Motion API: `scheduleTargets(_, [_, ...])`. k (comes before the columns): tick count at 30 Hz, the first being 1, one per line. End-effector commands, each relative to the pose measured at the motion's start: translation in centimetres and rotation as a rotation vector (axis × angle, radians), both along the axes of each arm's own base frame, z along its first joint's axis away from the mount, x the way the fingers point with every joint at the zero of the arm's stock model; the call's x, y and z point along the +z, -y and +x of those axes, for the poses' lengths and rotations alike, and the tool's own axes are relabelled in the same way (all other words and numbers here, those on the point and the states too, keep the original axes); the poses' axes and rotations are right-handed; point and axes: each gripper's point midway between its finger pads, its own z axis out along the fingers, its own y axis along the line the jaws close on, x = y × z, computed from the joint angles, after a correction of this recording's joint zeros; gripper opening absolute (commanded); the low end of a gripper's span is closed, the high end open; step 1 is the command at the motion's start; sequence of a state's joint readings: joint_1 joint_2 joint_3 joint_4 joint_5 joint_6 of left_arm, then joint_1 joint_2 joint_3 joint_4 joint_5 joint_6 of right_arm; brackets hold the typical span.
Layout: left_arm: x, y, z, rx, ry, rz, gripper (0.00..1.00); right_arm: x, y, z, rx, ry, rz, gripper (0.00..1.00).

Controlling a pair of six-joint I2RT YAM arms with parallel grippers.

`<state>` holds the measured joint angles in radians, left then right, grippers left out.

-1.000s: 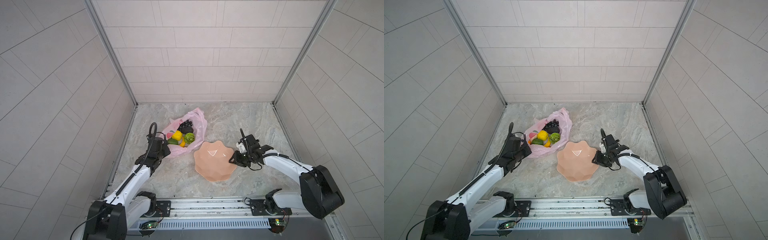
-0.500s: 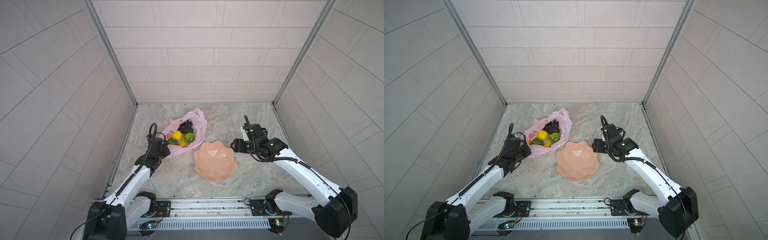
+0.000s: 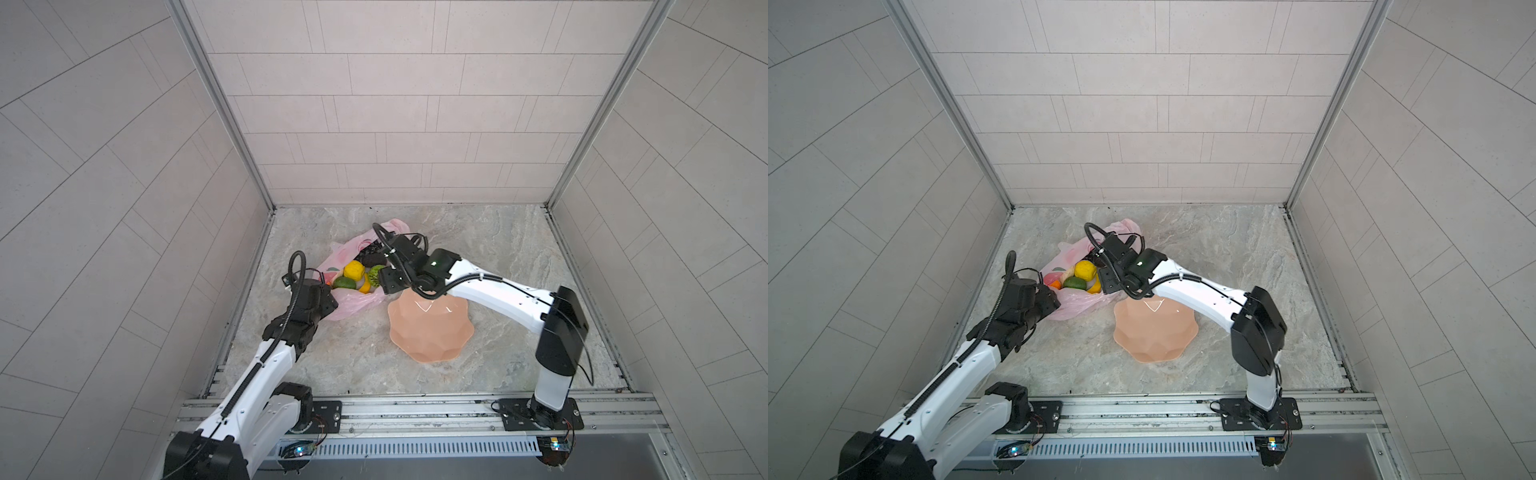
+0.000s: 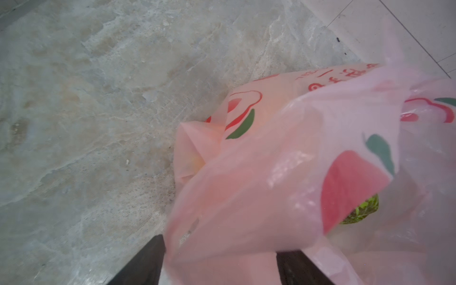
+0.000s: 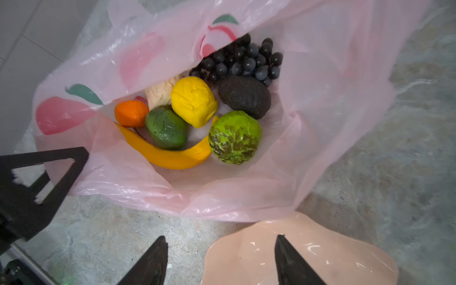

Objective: Take the fake fruits out of the plastic bag
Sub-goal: 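Release the bowl and reach the right gripper into the bag mouth, then grasp the green custard apple inside the bag with the right gripper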

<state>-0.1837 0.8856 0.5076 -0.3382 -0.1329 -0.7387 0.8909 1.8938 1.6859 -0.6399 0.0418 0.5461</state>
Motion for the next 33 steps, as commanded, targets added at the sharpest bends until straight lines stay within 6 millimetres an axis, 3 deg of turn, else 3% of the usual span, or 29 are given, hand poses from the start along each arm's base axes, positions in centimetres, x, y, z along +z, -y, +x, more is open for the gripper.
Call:
scheduleTargets(1, [1.3,-0.4,-0.8,0.06,-0.032,-0.016,0.8,-1.1,-1.0,1.1,0.024,-0.006,-0.041,0.66])
scheduleTargets(5, [2.1,0.6,-0.6,0.051,-0.053,-0.077,0.86,-3.5,-3.5,1.5,0.081,-0.008,-0.069,0.66])
scheduleTargets(11, [2.6,1.7,0.6,0.036,-0.118,-0.114,0.94,-5.8,-6.4,-0.9,0.182,-0.028,-0.07,0.68])
scheduleTargets(17, [1.1,0.8,1.9,0.081,-0.214,-0.043,0.94,-8.5,-7.4,-3.4,0.242,-0.055,-0.082,0.69])
scheduleTargets(22, [0.0,-0.1,2.0,0.127,-0.215,-0.022,0.88,-9.9,-6.7,-3.3,0.238,-0.053,-0.126,0.68])
scheduleTargets(27, [-0.9,0.0,1.7,0.115,-0.205,-0.031,0.8,-9.4,-6.5,-3.2,0.246,-0.049,-0.126,0.66])
scheduleTargets(33, [-1.7,0.1,1.6,0.08,-0.179,-0.025,0.64,-5.5,-6.6,-3.5,0.255,-0.052,-0.027,0.66])
